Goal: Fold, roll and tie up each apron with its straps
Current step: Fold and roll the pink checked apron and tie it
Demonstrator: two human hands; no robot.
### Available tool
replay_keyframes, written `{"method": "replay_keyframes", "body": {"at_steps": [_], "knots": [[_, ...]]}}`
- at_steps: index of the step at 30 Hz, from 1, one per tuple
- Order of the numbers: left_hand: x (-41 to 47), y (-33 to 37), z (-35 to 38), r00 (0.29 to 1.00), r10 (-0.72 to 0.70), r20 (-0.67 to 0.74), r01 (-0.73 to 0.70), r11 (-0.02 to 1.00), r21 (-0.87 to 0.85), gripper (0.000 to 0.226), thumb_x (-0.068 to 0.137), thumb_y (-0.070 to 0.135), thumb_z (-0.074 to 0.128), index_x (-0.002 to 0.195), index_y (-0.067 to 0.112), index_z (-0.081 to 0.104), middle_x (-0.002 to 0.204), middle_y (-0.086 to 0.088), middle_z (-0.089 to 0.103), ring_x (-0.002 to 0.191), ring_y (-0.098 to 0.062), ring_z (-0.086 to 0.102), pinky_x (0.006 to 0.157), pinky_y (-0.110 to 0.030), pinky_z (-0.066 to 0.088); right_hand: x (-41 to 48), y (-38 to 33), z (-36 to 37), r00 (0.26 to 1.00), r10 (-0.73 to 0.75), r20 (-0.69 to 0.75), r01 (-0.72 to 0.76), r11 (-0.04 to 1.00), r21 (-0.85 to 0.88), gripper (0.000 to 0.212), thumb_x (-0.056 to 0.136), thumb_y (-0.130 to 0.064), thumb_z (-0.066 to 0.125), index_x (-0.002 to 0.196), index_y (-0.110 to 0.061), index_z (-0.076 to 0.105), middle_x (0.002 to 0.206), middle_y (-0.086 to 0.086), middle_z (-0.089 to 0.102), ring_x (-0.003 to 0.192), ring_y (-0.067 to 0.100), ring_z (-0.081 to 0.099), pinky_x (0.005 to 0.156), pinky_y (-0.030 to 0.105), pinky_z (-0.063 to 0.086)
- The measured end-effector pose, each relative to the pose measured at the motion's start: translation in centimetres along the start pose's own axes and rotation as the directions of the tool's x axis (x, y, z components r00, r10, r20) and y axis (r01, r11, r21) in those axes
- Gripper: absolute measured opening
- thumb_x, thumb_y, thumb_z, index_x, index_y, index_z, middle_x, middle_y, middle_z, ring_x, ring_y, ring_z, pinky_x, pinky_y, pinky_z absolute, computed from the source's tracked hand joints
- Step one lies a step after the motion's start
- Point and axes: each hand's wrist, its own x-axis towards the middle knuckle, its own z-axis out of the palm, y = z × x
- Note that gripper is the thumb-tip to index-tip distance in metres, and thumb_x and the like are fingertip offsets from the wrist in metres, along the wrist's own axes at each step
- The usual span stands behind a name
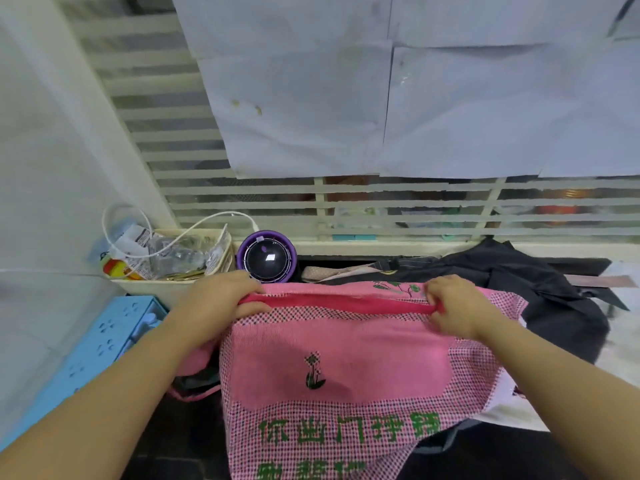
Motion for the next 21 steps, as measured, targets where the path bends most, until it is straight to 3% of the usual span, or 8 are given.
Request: {"method": "replay_keyframes", "body": {"at_steps": [3, 6, 10, 13, 15, 18, 21], "knots": [[-0.2, 0.7, -3.7, 0.988, 0.117, -0.099, -0.112, 0.992, 0.049, 0.082, 0.078, 0.084, 0.015, 0.091, 0.026, 0.072, 0.083, 0.012, 0.065, 0.075, -0.012, 0.065, 0.06, -0.026, 0.046, -1.3, -0.5, -1.7, 0.999, 0.032, 0.0, -0.032, 0.999, 0.015, 0.03, 0.068, -0.011, 0.061, 0.06, -0.022, 0.034, 0.068, -0.005, 0.049, 0.076, 0.016, 0.046, 0.067, 0.028, 0.032], [-0.1, 1.8, -8.0, 0.984, 0.148, -0.099, -0.141, 0.987, 0.073, 0.088, 0.071, 0.089, 0.012, 0.092, 0.027, 0.071, 0.084, 0.014, 0.064, 0.08, -0.01, 0.062, 0.061, -0.021, 0.04, -2.6, -1.4, -3.8, 0.992, 0.117, -0.051, -0.111, 0.988, 0.106, 0.031, 0.077, -0.006, 0.063, 0.068, -0.021, 0.037, 0.068, -0.003, 0.054, 0.069, 0.017, 0.051, 0.057, 0.027, 0.037], [0.1, 1.9, -11.6, 0.992, 0.123, -0.03, -0.118, 0.982, 0.15, 0.106, 0.047, 0.101, 0.002, 0.091, 0.027, 0.065, 0.074, 0.02, 0.048, 0.079, -0.007, 0.056, 0.056, -0.019, 0.034, -3.8, -2.6, -8.0, 0.94, 0.217, -0.262, -0.164, 0.964, 0.21, 0.025, 0.085, -0.005, 0.061, 0.094, -0.02, 0.043, 0.079, 0.002, 0.062, 0.069, 0.018, 0.058, 0.06, 0.031, 0.047], [0.4, 1.7, -14.0, 0.997, 0.074, 0.033, -0.079, 0.981, 0.179, 0.113, 0.033, 0.105, 0.006, 0.087, 0.023, 0.062, 0.075, 0.013, 0.056, 0.078, -0.011, 0.057, 0.063, -0.029, 0.043, -4.5, -3.0, -12.9, 0.865, 0.192, -0.464, -0.15, 0.981, 0.126, 0.018, 0.084, -0.007, 0.058, 0.099, -0.016, 0.053, 0.084, 0.006, 0.065, 0.075, 0.025, 0.061, 0.065, 0.034, 0.047], [0.8, 1.9, -15.6, 0.998, 0.045, 0.05, -0.052, 0.985, 0.165, 0.101, 0.037, 0.104, 0.022, 0.083, 0.022, 0.062, 0.076, 0.006, 0.062, 0.073, -0.012, 0.058, 0.06, -0.028, 0.042, -4.9, -3.1, -16.6, 0.817, 0.14, -0.56, -0.166, 0.986, 0.005, 0.007, 0.082, -0.009, 0.056, 0.082, -0.016, 0.055, 0.082, 0.009, 0.067, 0.077, 0.031, 0.061, 0.063, 0.032, 0.041], [2.0, 3.5, -18.8, 0.997, 0.009, 0.083, -0.023, 0.985, 0.17, 0.067, 0.056, 0.082, 0.053, 0.077, 0.019, 0.06, 0.071, 0.002, 0.06, 0.065, -0.011, 0.052, 0.057, -0.027, 0.036, -5.6, -3.3, -22.7, 0.779, 0.063, -0.624, -0.243, 0.948, -0.207, 0.016, 0.081, -0.011, 0.055, 0.07, -0.019, 0.046, 0.079, 0.009, 0.068, 0.076, 0.032, 0.062, 0.066, 0.032, 0.036], [3.7, 5.2, -22.6, 1.0, 0.012, 0.022, -0.014, 0.994, 0.105, 0.046, 0.073, 0.056, 0.071, 0.062, 0.019, 0.046, 0.06, 0.003, 0.047, 0.054, -0.009, 0.04, 0.05, -0.023, 0.026, -6.3, -3.2, -28.4, 0.696, 0.094, -0.711, -0.331, 0.922, -0.202, 0.013, 0.083, -0.012, 0.053, 0.072, -0.019, 0.05, 0.082, 0.009, 0.067, 0.08, 0.032, 0.061, 0.067, 0.031, 0.033]]}}
